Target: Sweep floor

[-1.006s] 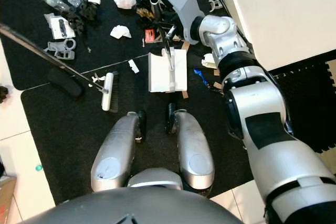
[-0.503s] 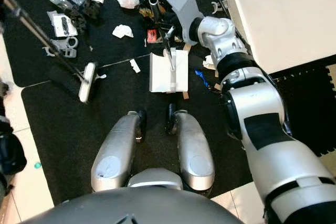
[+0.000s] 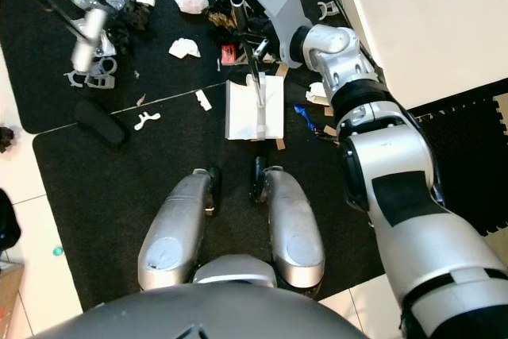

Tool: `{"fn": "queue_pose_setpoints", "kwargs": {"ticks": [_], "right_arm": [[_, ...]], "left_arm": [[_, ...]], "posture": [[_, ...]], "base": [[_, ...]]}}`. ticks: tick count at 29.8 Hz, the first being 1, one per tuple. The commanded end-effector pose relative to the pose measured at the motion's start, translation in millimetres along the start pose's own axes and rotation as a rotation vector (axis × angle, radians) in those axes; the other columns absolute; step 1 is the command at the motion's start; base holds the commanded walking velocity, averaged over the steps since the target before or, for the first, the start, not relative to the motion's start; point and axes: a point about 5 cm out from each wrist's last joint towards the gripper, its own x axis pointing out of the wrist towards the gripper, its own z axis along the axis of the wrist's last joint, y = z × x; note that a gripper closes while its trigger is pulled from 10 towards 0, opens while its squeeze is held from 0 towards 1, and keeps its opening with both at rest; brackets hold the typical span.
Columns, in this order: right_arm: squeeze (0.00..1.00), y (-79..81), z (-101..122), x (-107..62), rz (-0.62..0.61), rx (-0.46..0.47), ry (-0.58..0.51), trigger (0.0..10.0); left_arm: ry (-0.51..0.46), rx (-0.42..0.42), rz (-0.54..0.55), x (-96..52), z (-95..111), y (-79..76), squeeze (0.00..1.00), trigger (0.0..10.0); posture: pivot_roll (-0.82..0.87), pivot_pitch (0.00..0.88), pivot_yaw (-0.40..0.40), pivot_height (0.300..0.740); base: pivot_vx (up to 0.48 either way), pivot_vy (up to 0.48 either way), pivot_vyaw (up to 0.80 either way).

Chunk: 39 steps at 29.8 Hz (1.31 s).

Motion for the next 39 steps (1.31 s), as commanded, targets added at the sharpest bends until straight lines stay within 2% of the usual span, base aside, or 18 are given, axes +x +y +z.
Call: {"fn": "queue_pose_setpoints", "kwargs": {"ticks": [1,2,5,10,13,14,17,18,20,21,23,24,26,30,34,36,38,39], "right_arm": [[0.0,11.0,-32.9,-1.4,0.027,0.096,0.113,10.0],[0.0,11.0,-32.9,-1.4,0.027,0.096,0.113,10.0],[0.0,11.3,-31.8,-0.8,0.029,0.096,0.109,10.0],[0.0,9.2,-34.8,-3.9,0.027,0.095,0.118,10.0],[0.0,8.7,-35.9,-4.8,0.025,0.095,0.121,10.0],[0.0,8.4,-36.5,-5.2,0.023,0.094,0.124,10.0],[0.0,8.9,-34.6,-3.9,0.025,0.094,0.121,10.0],[0.0,8.9,-34.6,-3.9,0.025,0.094,0.121,10.0],[0.0,9.3,-33.3,-3.0,0.026,0.093,0.117,10.0],[0.0,9.3,-33.3,-3.0,0.026,0.093,0.117,10.0],[0.0,9.5,-32.5,-2.5,0.028,0.091,0.116,10.0],[0.0,9.5,-32.5,-2.5,0.028,0.091,0.116,10.0],[0.0,9.7,-32.1,-2.2,0.03,0.089,0.116,10.0],[0.0,9.7,-31.2,-1.8,0.03,0.088,0.115,10.0],[0.0,8.8,-30.2,-2.1,0.026,0.089,0.111,10.0],[0.0,8.3,-30.7,-2.7,0.024,0.089,0.112,10.0],[0.0,8.2,-31.4,-3.0,0.023,0.089,0.113,10.0],[0.0,8.4,-31.6,-3.0,0.023,0.089,0.113,10.0]], "left_arm": [[0.1,0.004,-0.013,-5.8,-23.2,-4.5,0.0,10.0],[0.1,0.004,-0.013,-5.8,-23.2,-4.5,0.0,10.0],[0.18,0.015,-0.009,-13.3,-44.2,-10.7,0.0,10.0],[0.298,0.166,-0.103,-28.3,-66.8,-23.8,0.0,10.0],[0.312,0.182,-0.111,-30.5,-69.5,-24.5,0.0,10.0],[0.305,0.145,-0.088,-31.2,-69.9,-22.6,0.0,10.0],[0.174,-0.093,0.026,-26.0,-55.6,-10.3,0.0,10.0],[0.174,-0.093,0.026,-26.0,-55.6,-10.3,0.0,10.0],[0.079,-0.191,0.057,-22.3,-44.3,-5.4,0.0,10.0],[0.079,-0.191,0.057,-22.3,-44.3,-5.4,0.0,10.0],[-0.081,-0.366,0.105,-16.7,-23.7,2.4,0.0,10.0],[-0.081,-0.366,0.105,-16.7,-23.7,2.4,0.0,10.0],[-0.191,-0.476,0.121,-13.5,-9.8,6.1,0.0,10.0],[-0.235,-0.516,0.107,-10.8,-2.0,5.6,0.0,10.0],[-0.242,-0.449,0.085,-13.6,4.8,13.1,0.0,10.0],[-0.233,-0.388,0.084,-18.5,8.7,25.5,0.0,10.0],[-0.183,-0.275,0.071,-25.1,10.4,37.9,0.0,10.0],[-0.138,-0.183,0.067,-30.6,9.8,46.0,0.0,10.0]], "posture": [[0.05,0.284,-0.078,0.74],[0.05,0.284,-0.078,0.74],[0.04,0.288,-0.08,0.74],[0.04,0.293,-0.085,0.74],[0.04,0.293,-0.085,0.74],[0.04,0.293,-0.086,0.74],[0.04,0.293,-0.086,0.74],[0.04,0.293,-0.086,0.74],[0.04,0.29,-0.088,0.74],[0.04,0.29,-0.088,0.74],[0.04,0.288,-0.092,0.74],[0.04,0.288,-0.092,0.74],[0.04,0.288,-0.092,0.74],[0.04,0.284,-0.092,0.74],[0.04,0.279,-0.085,0.74],[0.05,0.279,-0.084,0.74],[0.05,0.275,-0.079,0.74],[0.05,0.275,-0.079,0.74]], "base": [[0.0,0.0,0.0],[0.0,0.0,0.0],[0.0,0.0,0.0],[0.0,0.0,0.0],[0.0,0.0,0.0],[0.0,0.0,0.0],[0.0,0.0,0.0],[0.0,0.0,0.0],[0.0,0.0,0.0],[0.0,0.0,0.0],[0.0,0.0,0.0],[0.0,0.0,0.0],[0.0,0.0,0.0],[0.0,0.0,0.0],[0.0,0.0,0.0],[0.0,0.0,0.0],[0.0,0.0,0.0],[0.0,0.0,0.0]]}}
